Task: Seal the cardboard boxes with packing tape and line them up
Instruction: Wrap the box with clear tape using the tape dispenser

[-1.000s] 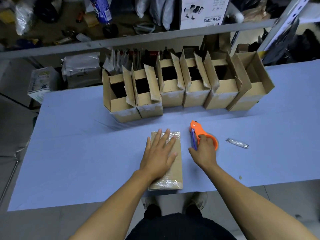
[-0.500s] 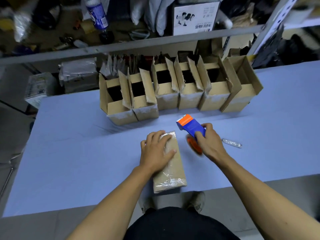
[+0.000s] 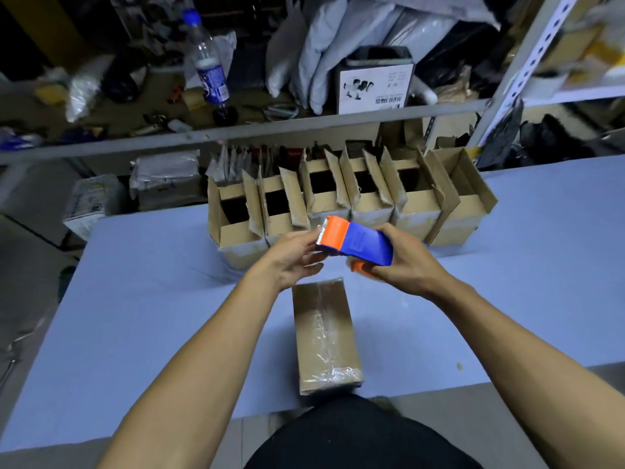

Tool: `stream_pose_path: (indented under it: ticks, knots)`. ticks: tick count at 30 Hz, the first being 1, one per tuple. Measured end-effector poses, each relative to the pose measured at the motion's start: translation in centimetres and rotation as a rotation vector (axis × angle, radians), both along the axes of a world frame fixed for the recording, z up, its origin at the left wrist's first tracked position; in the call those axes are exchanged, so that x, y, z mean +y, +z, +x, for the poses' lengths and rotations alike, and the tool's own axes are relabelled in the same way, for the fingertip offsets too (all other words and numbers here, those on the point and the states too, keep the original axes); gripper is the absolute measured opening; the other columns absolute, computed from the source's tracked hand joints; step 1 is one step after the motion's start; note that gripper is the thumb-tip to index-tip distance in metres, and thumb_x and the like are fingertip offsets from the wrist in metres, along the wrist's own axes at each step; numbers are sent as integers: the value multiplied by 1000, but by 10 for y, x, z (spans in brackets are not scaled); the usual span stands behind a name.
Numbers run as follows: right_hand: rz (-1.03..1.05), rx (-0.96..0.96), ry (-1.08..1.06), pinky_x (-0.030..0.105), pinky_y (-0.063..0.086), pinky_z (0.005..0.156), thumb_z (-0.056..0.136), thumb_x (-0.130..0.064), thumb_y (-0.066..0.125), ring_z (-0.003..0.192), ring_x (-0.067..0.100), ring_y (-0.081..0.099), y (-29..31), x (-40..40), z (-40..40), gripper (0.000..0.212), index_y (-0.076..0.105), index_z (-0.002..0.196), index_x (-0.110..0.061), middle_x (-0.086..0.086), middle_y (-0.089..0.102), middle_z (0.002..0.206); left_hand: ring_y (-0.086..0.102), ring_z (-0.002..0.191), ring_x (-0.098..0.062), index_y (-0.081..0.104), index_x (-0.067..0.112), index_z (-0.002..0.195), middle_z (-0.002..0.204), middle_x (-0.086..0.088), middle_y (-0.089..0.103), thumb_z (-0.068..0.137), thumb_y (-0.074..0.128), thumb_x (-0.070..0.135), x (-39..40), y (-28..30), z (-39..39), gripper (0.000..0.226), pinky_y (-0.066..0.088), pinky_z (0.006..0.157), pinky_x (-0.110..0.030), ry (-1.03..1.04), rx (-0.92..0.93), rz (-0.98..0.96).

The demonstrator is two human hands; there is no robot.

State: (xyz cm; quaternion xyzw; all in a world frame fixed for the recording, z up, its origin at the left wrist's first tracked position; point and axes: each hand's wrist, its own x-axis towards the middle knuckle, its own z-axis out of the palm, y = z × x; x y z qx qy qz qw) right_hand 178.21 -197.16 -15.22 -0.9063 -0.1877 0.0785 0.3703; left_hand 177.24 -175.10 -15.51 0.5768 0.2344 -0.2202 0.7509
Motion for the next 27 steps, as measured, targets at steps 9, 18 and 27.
stream_pose_path:
  ticks: [9,18,27]
  knots:
    - [-278,-230,252,27,42,59,78,-55,73,68,12,52,5,10,19,44,48,95,-24,-8,53,81,47,43,-6,64,15,81,57,4,57,93,62,14,10,-6,-9,13,36,52,-19,99,-148,326]
    - [-230,-184,361,11,33,62,81,-46,73,73,11,47,-22,-7,19,38,45,102,-32,-15,50,86,37,57,-14,62,11,77,73,-4,49,97,60,17,30,-51,-41,20,43,49,-26,363,-92,455]
    - [-330,-92,326,30,45,68,78,-50,71,79,14,53,-58,-35,27,46,50,114,-31,-5,60,98,35,55,-15,67,4,95,81,-5,62,94,65,15,33,-82,-65,11,42,46,-23,381,-6,362]
